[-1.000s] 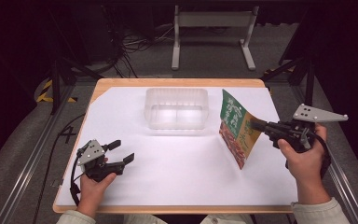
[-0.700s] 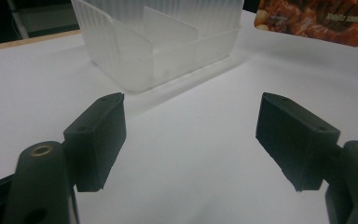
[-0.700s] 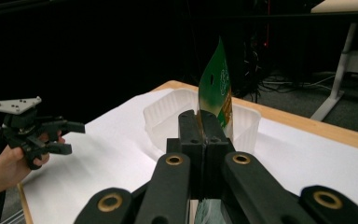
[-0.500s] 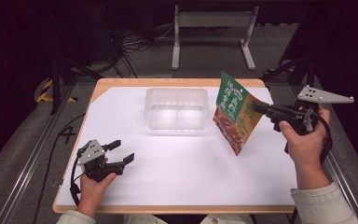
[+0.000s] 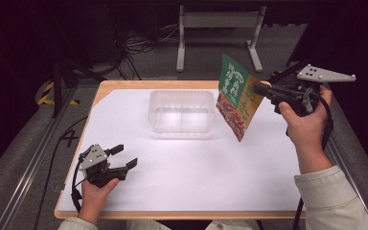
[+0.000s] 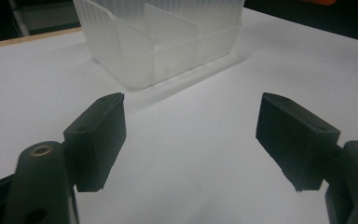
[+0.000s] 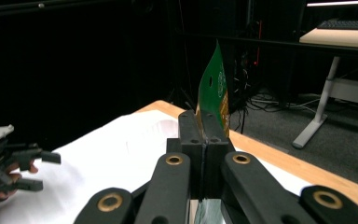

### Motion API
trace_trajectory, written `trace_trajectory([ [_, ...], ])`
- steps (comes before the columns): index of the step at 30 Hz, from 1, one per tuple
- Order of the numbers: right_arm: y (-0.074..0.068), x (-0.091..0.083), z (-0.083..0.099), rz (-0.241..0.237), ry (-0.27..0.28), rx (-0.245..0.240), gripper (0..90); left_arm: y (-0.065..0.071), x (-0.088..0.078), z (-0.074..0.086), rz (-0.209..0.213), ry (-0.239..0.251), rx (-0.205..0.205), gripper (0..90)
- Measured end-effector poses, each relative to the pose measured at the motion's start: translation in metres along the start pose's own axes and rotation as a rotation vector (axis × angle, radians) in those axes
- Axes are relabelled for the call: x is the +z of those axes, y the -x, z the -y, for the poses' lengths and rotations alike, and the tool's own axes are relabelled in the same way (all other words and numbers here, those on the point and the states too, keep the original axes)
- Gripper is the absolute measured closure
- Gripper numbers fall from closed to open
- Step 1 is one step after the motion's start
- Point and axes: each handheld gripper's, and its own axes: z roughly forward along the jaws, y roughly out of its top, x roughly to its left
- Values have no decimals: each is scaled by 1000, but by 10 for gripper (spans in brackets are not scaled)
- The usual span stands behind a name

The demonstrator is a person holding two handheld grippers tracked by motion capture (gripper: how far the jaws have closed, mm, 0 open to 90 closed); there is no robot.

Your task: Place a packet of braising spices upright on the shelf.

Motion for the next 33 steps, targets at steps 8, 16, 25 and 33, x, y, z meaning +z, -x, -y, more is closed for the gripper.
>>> trace_trajectory([
  [8,1,19,-12,-7,18,-2,900,-1,-3,2,-4,6,-5,248],
  [16,2,42,-22,-15,21,-2,900,-1,-2,1,1,-1,3,249],
  [25,2,68,-28,-12,26,-10,900,-1,-1,1,7,0,-1,248],
  [33,4,86,-28,-23,34,-28,900,-1,1,0,13,3,6,248],
])
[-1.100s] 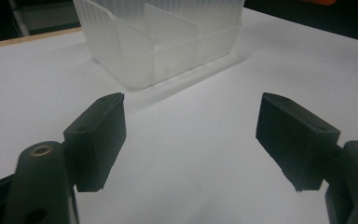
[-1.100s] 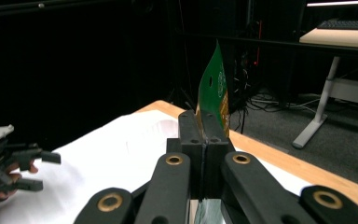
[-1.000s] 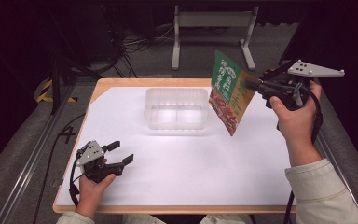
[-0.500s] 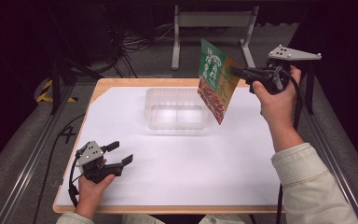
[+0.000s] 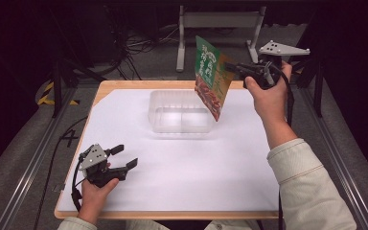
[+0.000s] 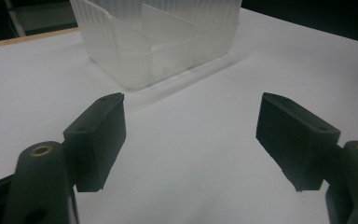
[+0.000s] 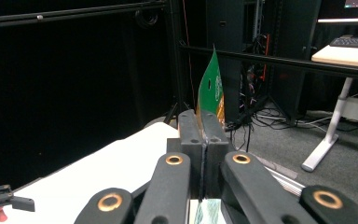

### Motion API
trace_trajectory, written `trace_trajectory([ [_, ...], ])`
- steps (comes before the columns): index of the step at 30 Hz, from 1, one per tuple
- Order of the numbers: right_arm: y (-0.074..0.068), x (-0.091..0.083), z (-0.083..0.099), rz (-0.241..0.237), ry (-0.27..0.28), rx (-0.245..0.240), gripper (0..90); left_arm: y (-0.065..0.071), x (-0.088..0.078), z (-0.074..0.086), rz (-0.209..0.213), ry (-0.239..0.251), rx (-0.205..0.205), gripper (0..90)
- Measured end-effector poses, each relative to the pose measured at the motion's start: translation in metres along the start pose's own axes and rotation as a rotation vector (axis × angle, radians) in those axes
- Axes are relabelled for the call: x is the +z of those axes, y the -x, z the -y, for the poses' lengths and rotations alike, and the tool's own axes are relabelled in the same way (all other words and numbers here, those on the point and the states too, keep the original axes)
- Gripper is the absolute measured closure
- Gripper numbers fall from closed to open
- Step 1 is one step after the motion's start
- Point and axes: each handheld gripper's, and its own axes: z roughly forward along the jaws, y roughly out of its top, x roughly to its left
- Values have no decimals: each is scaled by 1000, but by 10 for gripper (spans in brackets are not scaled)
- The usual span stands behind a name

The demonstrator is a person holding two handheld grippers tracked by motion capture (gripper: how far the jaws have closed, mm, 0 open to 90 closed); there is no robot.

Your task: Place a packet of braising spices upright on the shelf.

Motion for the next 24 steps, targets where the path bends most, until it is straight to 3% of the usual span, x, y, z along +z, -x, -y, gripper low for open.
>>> trace_trajectory([
  [12,2,16,3,-9,17,-39,900,-1,0,0,1,0,-7,248],
  [24,3,27,7,-26,11,-38,900,-1,0,0,5,0,-7,248],
])
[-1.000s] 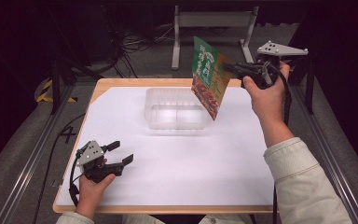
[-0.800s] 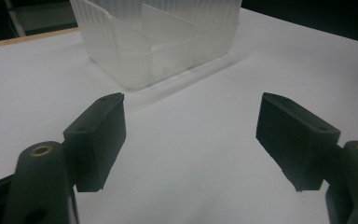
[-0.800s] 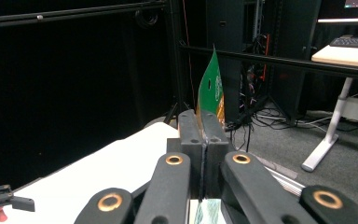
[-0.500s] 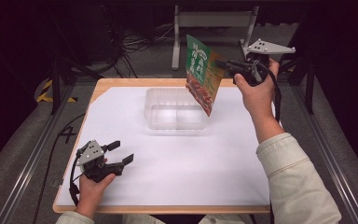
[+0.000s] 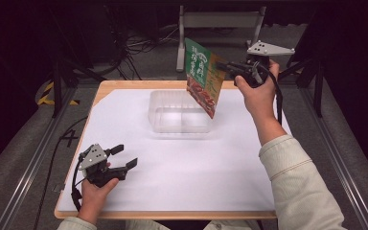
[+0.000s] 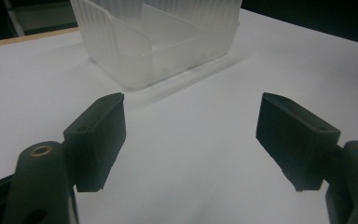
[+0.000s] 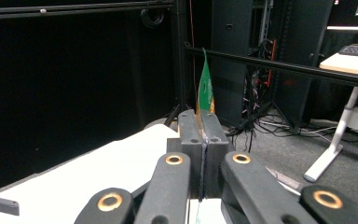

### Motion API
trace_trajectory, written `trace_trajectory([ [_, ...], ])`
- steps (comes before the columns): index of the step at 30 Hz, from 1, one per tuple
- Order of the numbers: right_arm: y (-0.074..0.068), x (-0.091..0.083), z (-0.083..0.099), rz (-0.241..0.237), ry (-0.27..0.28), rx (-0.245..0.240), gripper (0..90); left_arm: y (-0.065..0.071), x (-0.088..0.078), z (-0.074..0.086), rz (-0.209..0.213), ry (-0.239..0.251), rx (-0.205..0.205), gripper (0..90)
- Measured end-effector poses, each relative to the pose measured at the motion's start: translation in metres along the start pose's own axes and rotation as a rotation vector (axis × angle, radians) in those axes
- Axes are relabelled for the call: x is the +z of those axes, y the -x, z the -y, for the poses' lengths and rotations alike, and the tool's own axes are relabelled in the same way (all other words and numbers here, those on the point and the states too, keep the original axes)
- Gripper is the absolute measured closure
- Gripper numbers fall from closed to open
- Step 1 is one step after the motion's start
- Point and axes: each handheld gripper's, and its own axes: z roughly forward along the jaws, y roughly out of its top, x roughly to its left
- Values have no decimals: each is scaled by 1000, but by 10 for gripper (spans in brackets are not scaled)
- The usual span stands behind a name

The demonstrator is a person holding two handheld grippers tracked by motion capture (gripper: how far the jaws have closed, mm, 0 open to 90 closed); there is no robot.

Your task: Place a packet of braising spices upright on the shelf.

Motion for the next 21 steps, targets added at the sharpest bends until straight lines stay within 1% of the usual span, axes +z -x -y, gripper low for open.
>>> trace_trajectory([
  [10,0,13,8,-5,-24,1,900,0,-1,0,-1,3,-3,248],
  [21,0,21,17,2,-42,7,900,0,-1,0,-1,-1,-3,248],
])
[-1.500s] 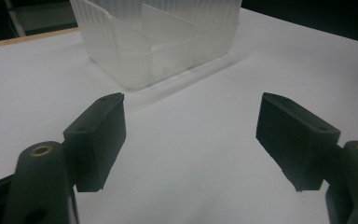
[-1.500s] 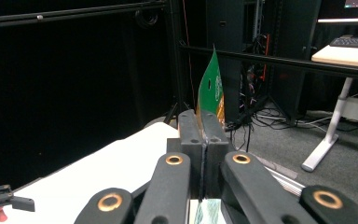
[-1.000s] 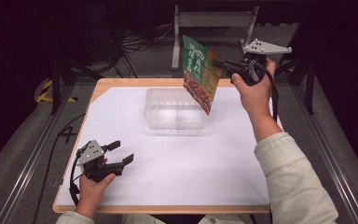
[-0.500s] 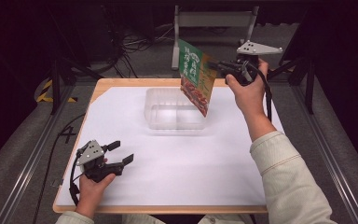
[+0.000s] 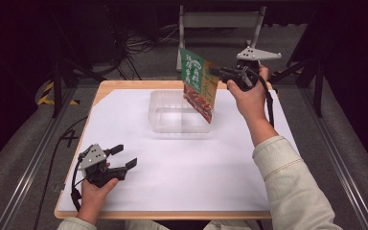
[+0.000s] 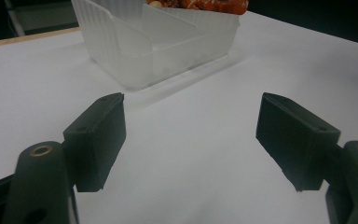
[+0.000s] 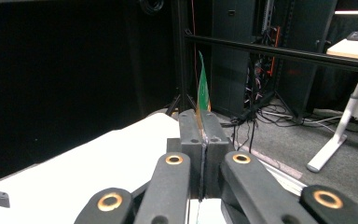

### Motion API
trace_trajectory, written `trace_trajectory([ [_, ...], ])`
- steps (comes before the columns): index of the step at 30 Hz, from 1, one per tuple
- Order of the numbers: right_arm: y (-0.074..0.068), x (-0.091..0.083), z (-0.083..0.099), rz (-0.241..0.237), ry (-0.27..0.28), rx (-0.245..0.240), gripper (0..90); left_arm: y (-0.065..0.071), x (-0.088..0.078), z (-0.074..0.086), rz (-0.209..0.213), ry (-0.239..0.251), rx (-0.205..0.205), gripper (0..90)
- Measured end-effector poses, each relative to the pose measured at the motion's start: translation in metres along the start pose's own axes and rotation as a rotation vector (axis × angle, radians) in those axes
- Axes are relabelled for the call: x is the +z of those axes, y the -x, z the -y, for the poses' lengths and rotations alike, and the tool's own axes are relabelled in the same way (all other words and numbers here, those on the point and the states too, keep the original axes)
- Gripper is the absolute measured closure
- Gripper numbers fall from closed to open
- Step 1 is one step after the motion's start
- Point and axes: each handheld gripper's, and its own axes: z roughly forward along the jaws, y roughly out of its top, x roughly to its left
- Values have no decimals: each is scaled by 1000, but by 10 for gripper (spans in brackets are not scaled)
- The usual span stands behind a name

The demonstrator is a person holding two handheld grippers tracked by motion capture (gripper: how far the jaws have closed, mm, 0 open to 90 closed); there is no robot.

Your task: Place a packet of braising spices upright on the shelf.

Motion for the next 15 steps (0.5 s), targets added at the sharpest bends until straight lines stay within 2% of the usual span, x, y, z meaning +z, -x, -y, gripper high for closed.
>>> trace_trajectory([
  [15,4,7,11,8,-15,16,900,0,0,0,1,1,4,248],
])
